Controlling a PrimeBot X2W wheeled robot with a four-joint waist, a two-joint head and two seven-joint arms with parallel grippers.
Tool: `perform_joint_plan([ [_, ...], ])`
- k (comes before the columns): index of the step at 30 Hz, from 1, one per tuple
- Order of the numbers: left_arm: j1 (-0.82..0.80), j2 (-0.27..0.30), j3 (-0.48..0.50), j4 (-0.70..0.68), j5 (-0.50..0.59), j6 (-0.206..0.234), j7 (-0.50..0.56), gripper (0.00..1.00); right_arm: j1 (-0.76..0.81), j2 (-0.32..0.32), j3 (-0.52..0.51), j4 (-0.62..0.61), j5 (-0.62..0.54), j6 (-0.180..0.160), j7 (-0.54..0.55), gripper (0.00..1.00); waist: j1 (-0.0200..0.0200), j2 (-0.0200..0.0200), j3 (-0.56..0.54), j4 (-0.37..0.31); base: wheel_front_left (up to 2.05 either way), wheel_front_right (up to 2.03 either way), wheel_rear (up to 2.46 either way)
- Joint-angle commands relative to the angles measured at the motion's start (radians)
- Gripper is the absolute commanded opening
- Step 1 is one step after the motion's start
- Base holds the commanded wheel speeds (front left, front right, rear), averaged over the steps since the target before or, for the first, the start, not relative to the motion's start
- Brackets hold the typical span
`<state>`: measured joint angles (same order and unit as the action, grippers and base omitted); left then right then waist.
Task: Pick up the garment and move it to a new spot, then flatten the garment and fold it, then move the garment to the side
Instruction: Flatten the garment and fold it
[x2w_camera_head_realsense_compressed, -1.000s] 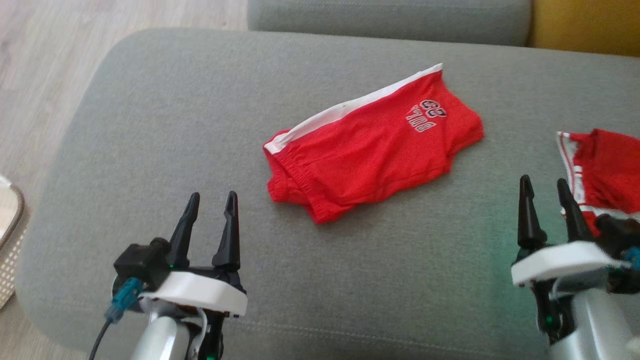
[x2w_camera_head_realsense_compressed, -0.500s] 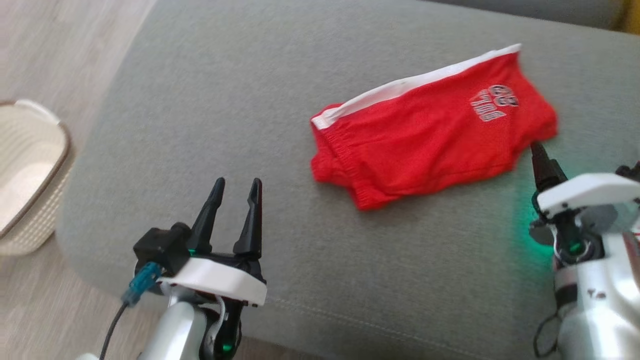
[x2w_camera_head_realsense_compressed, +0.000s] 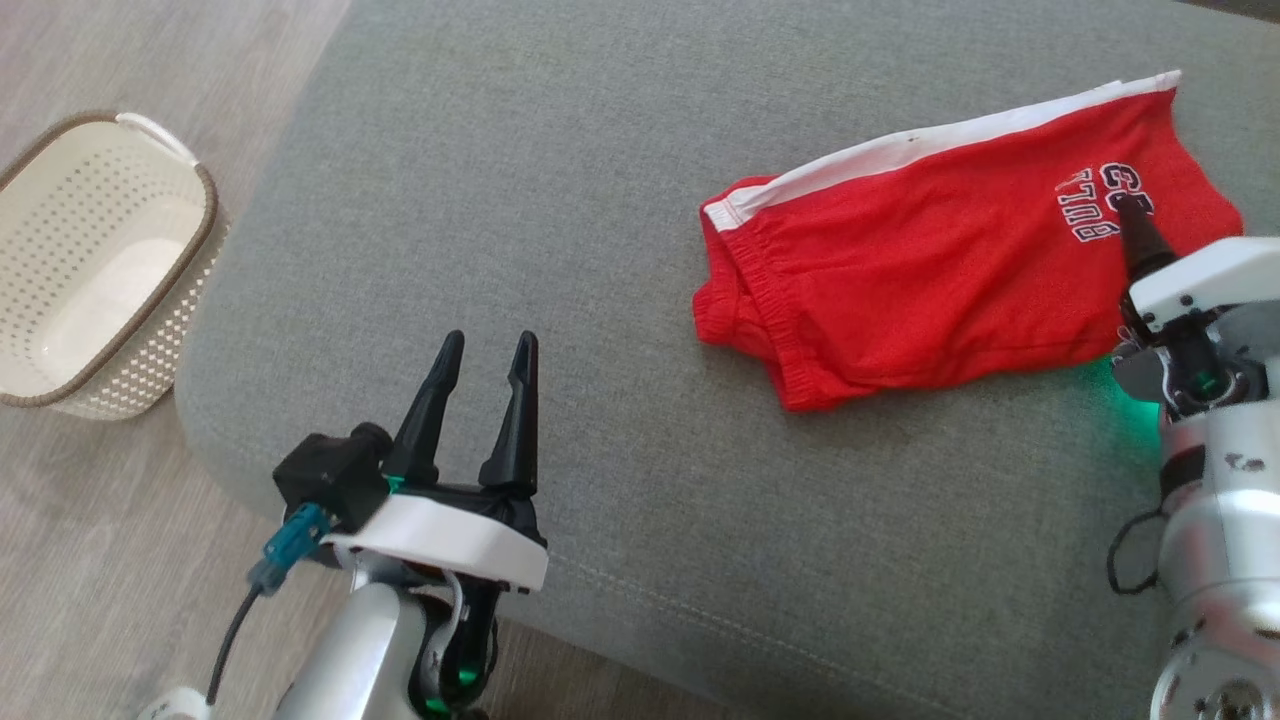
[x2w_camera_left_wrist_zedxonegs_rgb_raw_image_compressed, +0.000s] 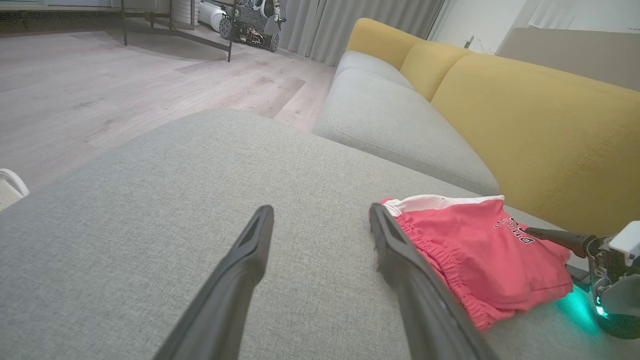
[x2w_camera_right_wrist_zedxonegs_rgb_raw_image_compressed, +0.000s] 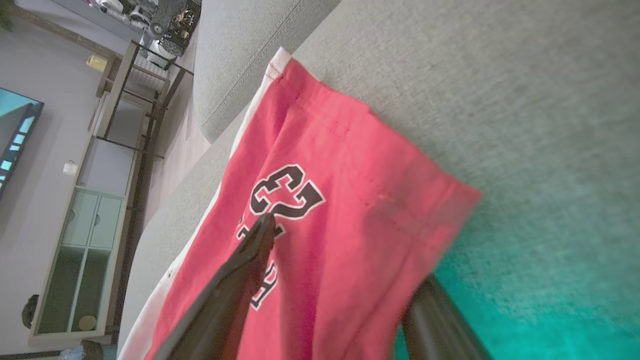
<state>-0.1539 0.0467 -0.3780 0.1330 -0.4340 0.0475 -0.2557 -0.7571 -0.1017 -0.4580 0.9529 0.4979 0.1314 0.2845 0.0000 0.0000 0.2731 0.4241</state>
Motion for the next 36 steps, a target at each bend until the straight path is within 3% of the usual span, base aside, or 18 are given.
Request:
perform_joint_plan([
  [1, -0.036, 0.004, 0.026, -0.034, -0.002, 0.009, -0.006, 1.00, -0.004, 0.027, 0.017, 0.029, -0.013, -0.001, 0.019, 1.00, 0.0000, 0.0000, 0.001, 0.002, 0.00, 0.00, 0.00],
  [4, -0.041, 0.004, 0.026, -0.034, -0.003, 0.010, -0.006, 1.00, -0.035, 0.026, 0.005, 0.077, -0.052, -0.001, 0.026, 1.00, 0.0000, 0.0000, 0.001, 0.004, 0.00, 0.00, 0.00],
  [5, -0.043, 0.004, 0.027, -0.034, -0.003, 0.010, -0.006, 1.00, -0.044, 0.027, 0.004, 0.090, -0.062, -0.001, 0.028, 0.19, 0.0000, 0.0000, 0.001, 0.004, 0.00, 0.00, 0.00],
  [6, -0.044, 0.004, 0.027, -0.034, -0.003, 0.011, -0.006, 1.00, -0.053, 0.027, 0.005, 0.098, -0.071, -0.001, 0.027, 0.00, 0.0000, 0.0000, 0.000, 0.004, 0.00, 0.00, 0.00],
  [13, -0.038, 0.004, 0.032, -0.032, 0.001, 0.015, -0.006, 1.00, -0.062, 0.040, 0.009, 0.101, -0.055, -0.001, -0.030, 0.00, 0.0000, 0.0000, -0.020, -0.013, 0.00, 0.00, 0.00],
  [20, -0.027, 0.004, 0.042, -0.023, 0.012, 0.010, -0.006, 1.00, -0.005, 0.050, 0.030, 0.047, 0.050, -0.001, -0.125, 0.00, 0.0000, 0.0000, -0.060, -0.063, 0.00, 0.00, 0.00],
  [27, -0.016, 0.004, 0.049, -0.021, 0.018, 0.006, -0.006, 1.00, 0.069, 0.051, 0.138, 0.030, 0.209, -0.001, -0.187, 0.00, 0.0000, 0.0000, -0.091, -0.129, 0.00, 0.00, 0.00],
  [36, 0.001, 0.004, 0.052, -0.015, 0.023, 0.004, -0.006, 1.00, 0.201, 0.051, 0.243, -0.023, 0.320, -0.001, -0.268, 0.00, 0.0000, 0.0000, -0.130, -0.187, 0.00, 0.00, 0.00],
])
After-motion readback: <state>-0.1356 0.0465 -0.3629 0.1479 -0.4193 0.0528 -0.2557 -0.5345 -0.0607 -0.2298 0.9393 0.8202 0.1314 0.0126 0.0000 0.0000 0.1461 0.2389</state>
